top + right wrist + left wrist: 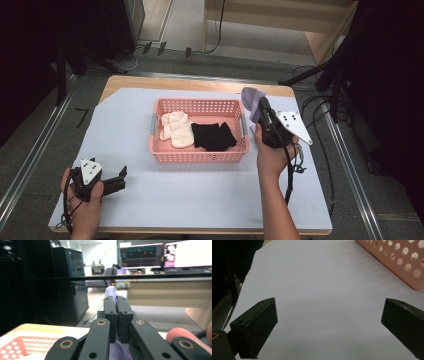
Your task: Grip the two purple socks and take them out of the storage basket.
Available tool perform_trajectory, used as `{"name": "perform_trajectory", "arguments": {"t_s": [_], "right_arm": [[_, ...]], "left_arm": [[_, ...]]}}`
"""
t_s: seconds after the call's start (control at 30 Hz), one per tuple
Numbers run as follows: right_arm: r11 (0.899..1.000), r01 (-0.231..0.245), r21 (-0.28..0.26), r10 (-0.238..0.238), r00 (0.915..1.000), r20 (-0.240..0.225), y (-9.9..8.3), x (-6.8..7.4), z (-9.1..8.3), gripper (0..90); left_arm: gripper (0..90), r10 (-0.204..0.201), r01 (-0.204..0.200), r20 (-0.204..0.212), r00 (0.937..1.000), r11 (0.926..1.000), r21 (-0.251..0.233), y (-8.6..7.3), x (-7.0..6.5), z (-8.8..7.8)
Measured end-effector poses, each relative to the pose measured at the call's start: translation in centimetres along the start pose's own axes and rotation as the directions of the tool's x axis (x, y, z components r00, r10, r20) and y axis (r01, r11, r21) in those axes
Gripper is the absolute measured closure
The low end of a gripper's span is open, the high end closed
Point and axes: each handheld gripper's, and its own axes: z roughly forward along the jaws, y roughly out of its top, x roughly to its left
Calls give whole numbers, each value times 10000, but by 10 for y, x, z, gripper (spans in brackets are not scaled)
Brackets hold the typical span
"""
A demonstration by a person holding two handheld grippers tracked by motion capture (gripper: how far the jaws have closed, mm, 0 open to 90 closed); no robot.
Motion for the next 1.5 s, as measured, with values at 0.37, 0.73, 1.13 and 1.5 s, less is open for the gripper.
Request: {"name": "perform_trajectory", "arguments": {"t_s": [0.37,0.73,1.13,1.5], "right_arm": [[9895,-502,1356,340,9923,1191,-45,-51,-6,885],[9660,-1492,2112,1329,9871,897,-70,-67,-13,536],[9684,-1455,2027,1442,9893,215,-64,-81,-51,362],[9565,-1440,2536,1372,9895,444,-87,-102,-90,346]], "left_arm": [[13,-21,21,-14,10000,10000,-15,0,0,-1],[13,-73,73,4,10000,10000,-44,0,0,-1],[13,-45,45,-20,10000,10000,-40,0,-1,-1],[13,14,-14,-41,10000,10000,-88,-1,-1,-1]]}}
